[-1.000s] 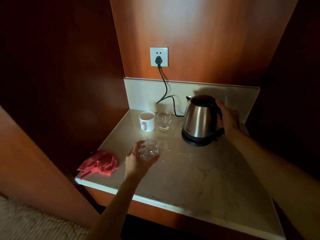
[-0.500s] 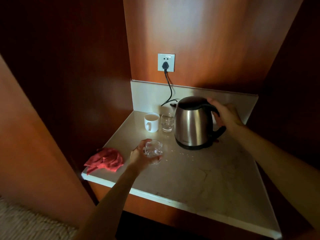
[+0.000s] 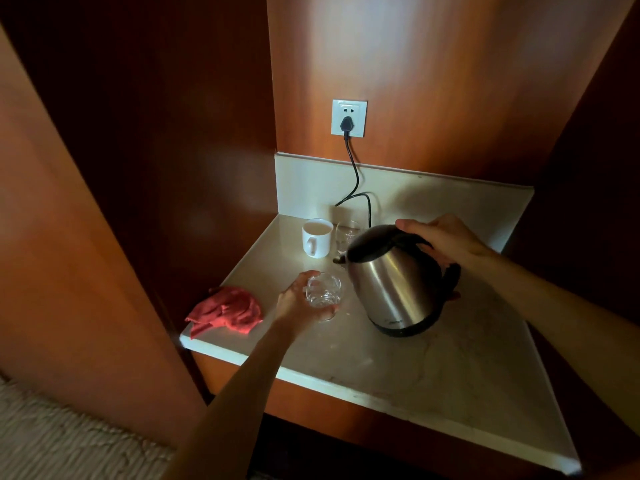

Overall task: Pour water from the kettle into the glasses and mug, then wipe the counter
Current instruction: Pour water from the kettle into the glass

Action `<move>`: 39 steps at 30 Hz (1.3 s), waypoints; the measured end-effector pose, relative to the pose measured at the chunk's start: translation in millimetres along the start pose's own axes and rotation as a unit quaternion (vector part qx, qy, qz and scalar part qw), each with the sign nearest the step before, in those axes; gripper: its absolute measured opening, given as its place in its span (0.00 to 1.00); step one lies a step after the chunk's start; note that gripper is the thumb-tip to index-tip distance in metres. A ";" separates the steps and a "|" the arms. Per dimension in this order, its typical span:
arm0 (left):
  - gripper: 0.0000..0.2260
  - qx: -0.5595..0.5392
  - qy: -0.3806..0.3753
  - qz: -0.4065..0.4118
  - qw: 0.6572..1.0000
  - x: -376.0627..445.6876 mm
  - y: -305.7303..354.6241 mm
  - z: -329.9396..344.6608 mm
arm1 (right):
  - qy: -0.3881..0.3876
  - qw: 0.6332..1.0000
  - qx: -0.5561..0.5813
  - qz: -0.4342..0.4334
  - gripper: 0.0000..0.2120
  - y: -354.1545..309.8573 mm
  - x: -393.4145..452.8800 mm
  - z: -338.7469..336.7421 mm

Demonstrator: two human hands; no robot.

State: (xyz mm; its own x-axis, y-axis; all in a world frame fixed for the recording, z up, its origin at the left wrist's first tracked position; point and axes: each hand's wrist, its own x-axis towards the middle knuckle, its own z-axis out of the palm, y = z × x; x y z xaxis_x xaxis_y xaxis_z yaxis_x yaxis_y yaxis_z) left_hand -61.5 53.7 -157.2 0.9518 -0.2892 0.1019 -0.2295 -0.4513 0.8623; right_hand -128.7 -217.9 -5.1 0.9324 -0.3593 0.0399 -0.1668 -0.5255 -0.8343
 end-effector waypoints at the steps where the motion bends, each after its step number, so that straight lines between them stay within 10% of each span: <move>1: 0.35 -0.003 0.000 0.002 1.000 0.1 -0.5 -0.2 | -0.001 1.000 -0.012 -0.003 0.30 -2.2 0.3 -1.2; 39: 0.37 -0.050 -0.016 -0.002 0.999 1.6 -8.3 1.7 | -0.076 0.981 -0.179 -0.027 0.34 -32.3 10.4 2.4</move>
State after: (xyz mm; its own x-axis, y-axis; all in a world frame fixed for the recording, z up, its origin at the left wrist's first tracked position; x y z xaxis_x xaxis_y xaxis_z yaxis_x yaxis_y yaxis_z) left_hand -58.4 55.6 -165.0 0.9454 -0.3151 0.0835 -0.2022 -0.3658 0.9085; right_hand -112.8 -202.9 20.9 0.9754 -0.2188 -0.0264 -0.1925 -0.7873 -0.5857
